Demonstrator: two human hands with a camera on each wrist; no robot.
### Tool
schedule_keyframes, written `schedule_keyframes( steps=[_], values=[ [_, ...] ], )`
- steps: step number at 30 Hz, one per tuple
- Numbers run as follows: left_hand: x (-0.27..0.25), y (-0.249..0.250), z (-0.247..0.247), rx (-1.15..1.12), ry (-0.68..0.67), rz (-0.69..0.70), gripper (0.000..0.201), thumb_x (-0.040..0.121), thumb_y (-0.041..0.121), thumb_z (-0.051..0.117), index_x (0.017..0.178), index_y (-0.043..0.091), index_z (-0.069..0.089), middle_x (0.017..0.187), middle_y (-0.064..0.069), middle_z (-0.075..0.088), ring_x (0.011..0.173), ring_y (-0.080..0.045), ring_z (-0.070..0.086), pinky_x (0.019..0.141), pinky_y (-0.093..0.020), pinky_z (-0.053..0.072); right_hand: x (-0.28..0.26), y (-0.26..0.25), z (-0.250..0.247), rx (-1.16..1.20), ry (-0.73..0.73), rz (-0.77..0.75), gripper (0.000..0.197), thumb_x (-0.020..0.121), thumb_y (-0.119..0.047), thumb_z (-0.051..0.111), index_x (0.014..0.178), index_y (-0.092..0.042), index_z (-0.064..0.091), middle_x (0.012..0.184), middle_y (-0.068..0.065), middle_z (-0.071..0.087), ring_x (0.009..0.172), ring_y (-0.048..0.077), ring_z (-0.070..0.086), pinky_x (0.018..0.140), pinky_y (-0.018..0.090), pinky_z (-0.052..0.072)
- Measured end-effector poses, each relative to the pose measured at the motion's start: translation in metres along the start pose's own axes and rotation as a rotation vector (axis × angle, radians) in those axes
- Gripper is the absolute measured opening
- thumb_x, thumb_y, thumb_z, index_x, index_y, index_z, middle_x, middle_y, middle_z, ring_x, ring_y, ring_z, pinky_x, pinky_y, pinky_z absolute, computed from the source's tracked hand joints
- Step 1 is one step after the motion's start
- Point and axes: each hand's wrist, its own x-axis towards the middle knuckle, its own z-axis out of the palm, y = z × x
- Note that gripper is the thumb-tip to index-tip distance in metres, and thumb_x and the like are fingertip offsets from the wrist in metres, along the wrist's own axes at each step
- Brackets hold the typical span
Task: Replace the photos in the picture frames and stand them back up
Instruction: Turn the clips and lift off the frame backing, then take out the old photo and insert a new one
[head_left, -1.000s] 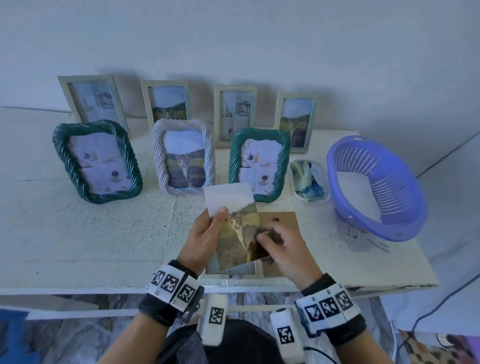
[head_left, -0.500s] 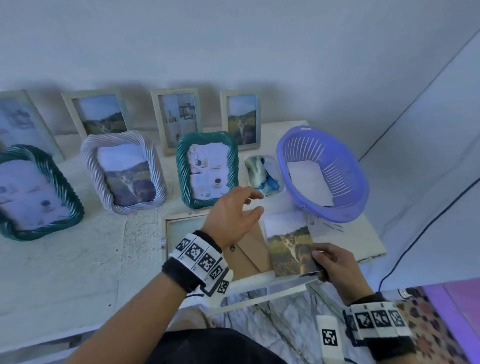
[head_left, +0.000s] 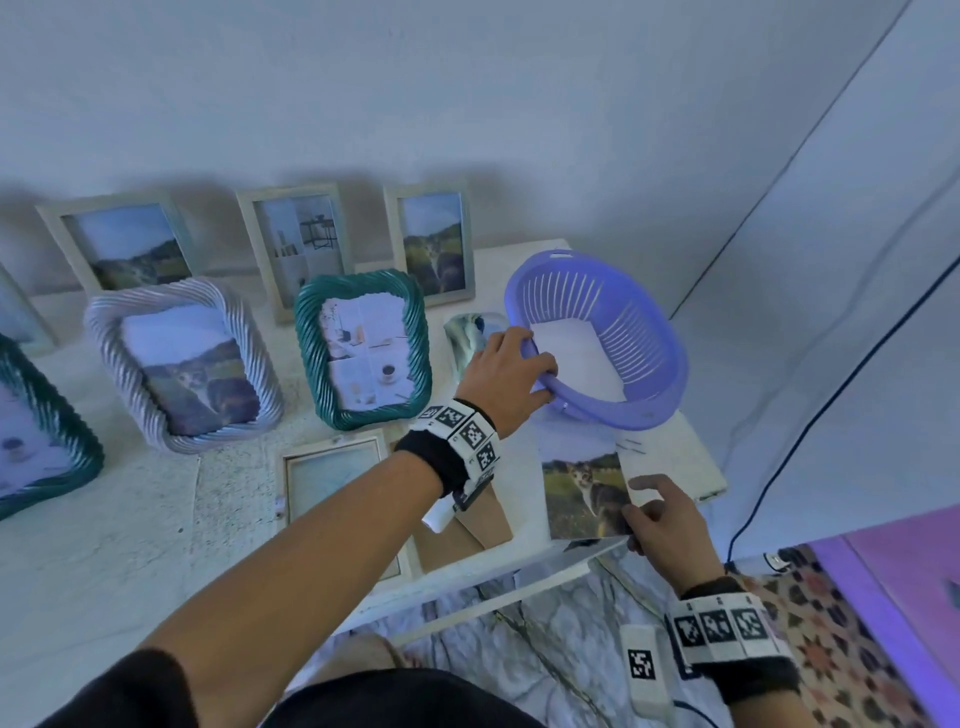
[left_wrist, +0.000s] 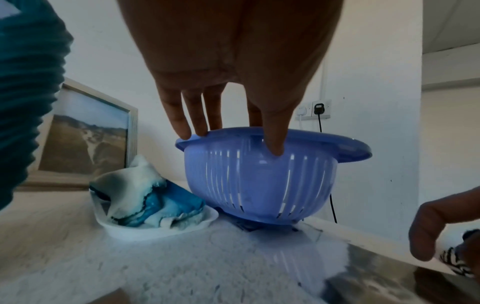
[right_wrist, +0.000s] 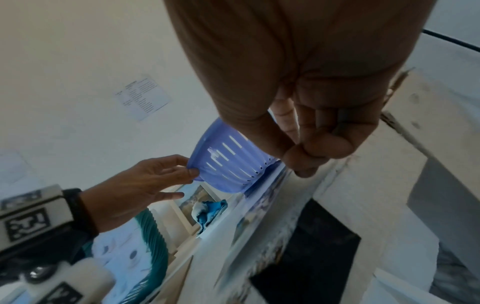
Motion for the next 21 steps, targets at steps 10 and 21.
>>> schedule_keyframes(
  steps=[10,21],
  values=[
    [-0.002,-0.007,-0.002,-0.05,0.012,0.017,0.031,0.092,0.04,0.061,0.119,0.024,0.062,0.145,-0.01,0.036,0.129,-0.033,0.037,0.1,-0.045,0.042,0.078,-0.026,0.004,-0.298,0.107,0.023,0.016,0.091,-0.02,0.059,0.084,-0.006,0.053,0.067,0.013,0.063,0.074,0.035,0.06,0.064,0.032,0.04],
    [-0.01,-0.009,0.013,-0.024,0.024,0.039,0.045,0.089,0.05,0.06,0.127,0.025,0.056,0.149,-0.008,0.032,0.133,-0.029,0.034,0.1,-0.046,0.045,0.082,-0.035,-0.066,-0.457,0.2,0.027,0.026,0.091,-0.034,0.056,0.08,-0.01,0.058,0.086,0.018,0.066,0.074,0.028,0.051,0.068,0.031,0.039]
  ],
)
